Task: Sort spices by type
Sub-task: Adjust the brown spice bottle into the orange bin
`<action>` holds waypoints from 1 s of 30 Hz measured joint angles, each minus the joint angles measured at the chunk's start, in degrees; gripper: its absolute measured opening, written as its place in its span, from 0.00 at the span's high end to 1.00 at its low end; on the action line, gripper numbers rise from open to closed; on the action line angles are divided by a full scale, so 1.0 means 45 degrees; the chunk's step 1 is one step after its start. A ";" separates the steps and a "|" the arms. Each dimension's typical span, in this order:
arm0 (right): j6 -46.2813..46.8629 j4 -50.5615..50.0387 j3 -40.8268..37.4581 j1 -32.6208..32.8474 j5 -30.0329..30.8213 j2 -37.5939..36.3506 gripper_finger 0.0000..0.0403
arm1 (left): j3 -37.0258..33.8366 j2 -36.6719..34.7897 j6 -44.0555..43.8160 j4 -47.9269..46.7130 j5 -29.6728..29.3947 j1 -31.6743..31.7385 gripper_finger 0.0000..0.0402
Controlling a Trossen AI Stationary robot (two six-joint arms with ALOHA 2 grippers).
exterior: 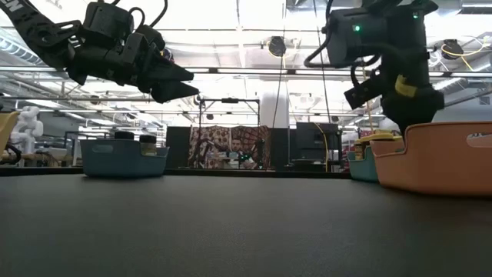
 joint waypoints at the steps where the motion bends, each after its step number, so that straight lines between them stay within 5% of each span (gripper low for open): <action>1: -0.0072 0.0003 0.0053 -0.0004 -0.0338 0.0001 1.00 | -0.0001 0.0000 -0.0007 0.0003 -0.0001 -0.0001 0.15; 9: -0.0407 -0.0921 0.0455 0.0416 -0.4499 0.0000 1.00 | -0.0001 0.0000 0.0005 0.0004 -0.0005 0.0001 0.15; 14: 0.0194 -0.2716 0.0195 0.0554 -0.3562 0.0000 1.00 | 0.0001 0.0000 0.0006 -0.0001 -0.0005 -0.0001 0.15; 30: 0.0387 -0.1822 0.0115 0.0155 -0.1109 0.0000 1.00 | 0.0001 0.0000 -0.0015 -0.0001 -0.0005 -0.0002 0.15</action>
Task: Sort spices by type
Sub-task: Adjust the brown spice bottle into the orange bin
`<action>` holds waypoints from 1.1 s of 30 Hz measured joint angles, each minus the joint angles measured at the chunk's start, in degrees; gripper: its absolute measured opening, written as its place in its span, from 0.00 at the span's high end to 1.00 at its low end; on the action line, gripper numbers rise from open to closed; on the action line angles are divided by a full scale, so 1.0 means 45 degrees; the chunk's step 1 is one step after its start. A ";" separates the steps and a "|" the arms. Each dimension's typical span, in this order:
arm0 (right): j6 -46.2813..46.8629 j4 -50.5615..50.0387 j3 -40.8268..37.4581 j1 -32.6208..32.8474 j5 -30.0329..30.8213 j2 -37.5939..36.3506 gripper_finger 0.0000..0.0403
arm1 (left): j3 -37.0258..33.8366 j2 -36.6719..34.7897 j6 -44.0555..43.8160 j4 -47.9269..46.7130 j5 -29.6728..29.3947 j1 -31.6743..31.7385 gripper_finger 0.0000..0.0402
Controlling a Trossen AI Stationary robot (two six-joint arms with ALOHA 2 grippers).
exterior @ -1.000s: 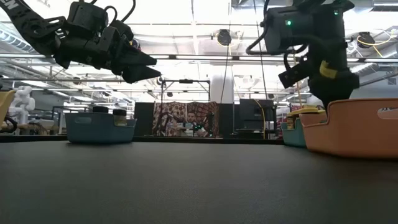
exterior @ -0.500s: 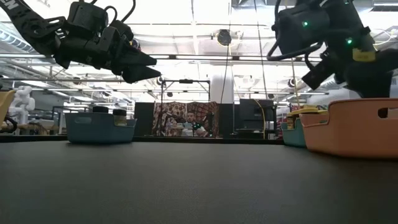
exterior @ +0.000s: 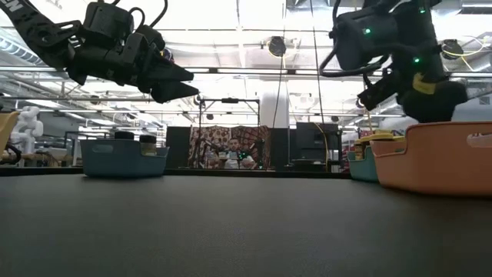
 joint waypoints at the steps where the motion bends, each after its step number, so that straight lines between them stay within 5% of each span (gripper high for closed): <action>1: 0.0003 0.0074 0.0000 -0.0075 0.0206 0.0000 1.00 | 0.0002 0.0000 -0.0003 0.0000 0.0000 0.0002 0.15; 16: -0.0083 -0.0628 0.1320 -0.0533 0.0788 0.0000 1.00 | 0.0003 -0.0004 -0.0045 -0.0005 0.0000 0.0002 0.15; 24: 0.0038 -0.0674 0.2649 0.0658 -0.3378 -0.0005 0.99 | 0.0002 0.0000 -0.0018 -0.0007 0.0001 -0.0001 0.15; 33: 0.0993 -0.0277 0.1902 0.1365 -0.3386 -0.0005 0.75 | 0.0003 0.0000 0.0005 -0.0019 0.0215 -0.0002 0.15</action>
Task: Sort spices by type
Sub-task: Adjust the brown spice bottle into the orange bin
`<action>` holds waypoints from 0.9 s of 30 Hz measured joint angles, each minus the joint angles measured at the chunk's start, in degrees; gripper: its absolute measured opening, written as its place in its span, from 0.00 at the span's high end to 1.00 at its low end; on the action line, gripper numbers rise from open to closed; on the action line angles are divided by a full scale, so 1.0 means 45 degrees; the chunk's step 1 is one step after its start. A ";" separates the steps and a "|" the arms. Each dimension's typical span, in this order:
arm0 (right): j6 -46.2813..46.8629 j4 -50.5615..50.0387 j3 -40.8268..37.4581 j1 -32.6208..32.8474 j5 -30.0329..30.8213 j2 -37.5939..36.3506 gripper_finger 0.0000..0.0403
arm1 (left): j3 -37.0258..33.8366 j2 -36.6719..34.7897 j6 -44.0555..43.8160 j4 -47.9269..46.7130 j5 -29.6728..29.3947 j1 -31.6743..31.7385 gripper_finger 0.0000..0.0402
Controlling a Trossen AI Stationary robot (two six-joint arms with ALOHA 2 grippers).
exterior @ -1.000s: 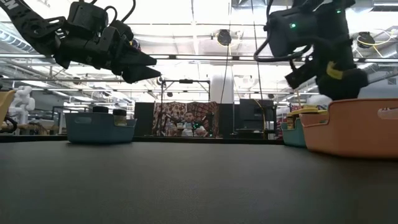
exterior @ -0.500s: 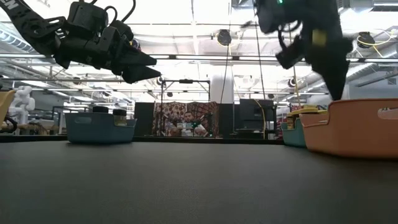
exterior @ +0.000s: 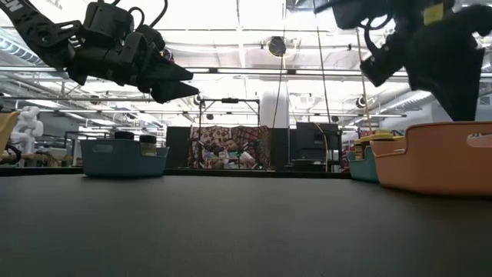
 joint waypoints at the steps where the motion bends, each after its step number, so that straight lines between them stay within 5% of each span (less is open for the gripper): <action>1: -0.0013 0.0040 -0.0138 0.0000 0.0000 0.0000 0.71 | -0.0001 0.0000 -0.0033 0.0000 0.0003 0.0000 0.15; 9: -0.0872 0.1127 -0.1435 0.0189 -0.0081 -0.0178 0.53 | 0.0000 0.0000 -0.0073 -0.0020 0.0008 0.0005 0.15; 27: -0.1185 0.4186 -0.3460 0.0418 0.0170 -0.0816 0.51 | -0.0004 -0.0001 -0.0054 -0.0005 0.0003 0.0005 0.15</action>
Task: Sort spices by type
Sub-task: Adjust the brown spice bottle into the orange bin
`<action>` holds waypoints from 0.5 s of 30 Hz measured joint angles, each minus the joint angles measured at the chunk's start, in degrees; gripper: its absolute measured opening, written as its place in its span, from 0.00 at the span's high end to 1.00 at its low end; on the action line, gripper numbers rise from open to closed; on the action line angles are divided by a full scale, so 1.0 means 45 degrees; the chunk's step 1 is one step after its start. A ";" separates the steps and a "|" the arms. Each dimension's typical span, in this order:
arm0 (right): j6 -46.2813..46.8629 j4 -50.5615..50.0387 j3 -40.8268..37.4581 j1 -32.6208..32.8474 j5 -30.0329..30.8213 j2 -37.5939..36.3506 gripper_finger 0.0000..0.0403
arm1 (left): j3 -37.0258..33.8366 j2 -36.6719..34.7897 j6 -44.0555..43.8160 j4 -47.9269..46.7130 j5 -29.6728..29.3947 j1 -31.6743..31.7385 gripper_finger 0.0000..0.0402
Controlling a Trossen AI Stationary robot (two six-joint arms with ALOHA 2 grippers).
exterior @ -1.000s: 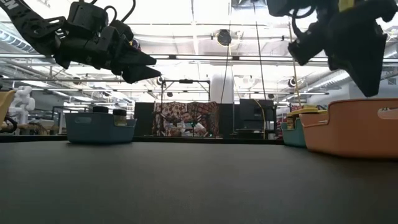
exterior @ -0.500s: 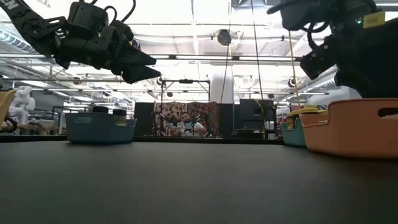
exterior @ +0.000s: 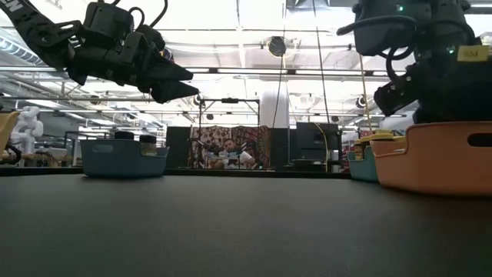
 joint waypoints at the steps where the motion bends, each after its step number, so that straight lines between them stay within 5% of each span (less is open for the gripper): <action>1: -0.0033 0.0151 -0.0076 0.0000 0.0073 0.0000 0.51 | 0.0000 0.0000 0.0001 0.0000 0.0000 -0.0003 0.15; 15: -0.0186 0.1327 -0.0798 -0.0076 0.0390 -0.0044 0.53 | 0.0004 -0.0001 0.0049 0.0010 0.0002 -0.0005 0.15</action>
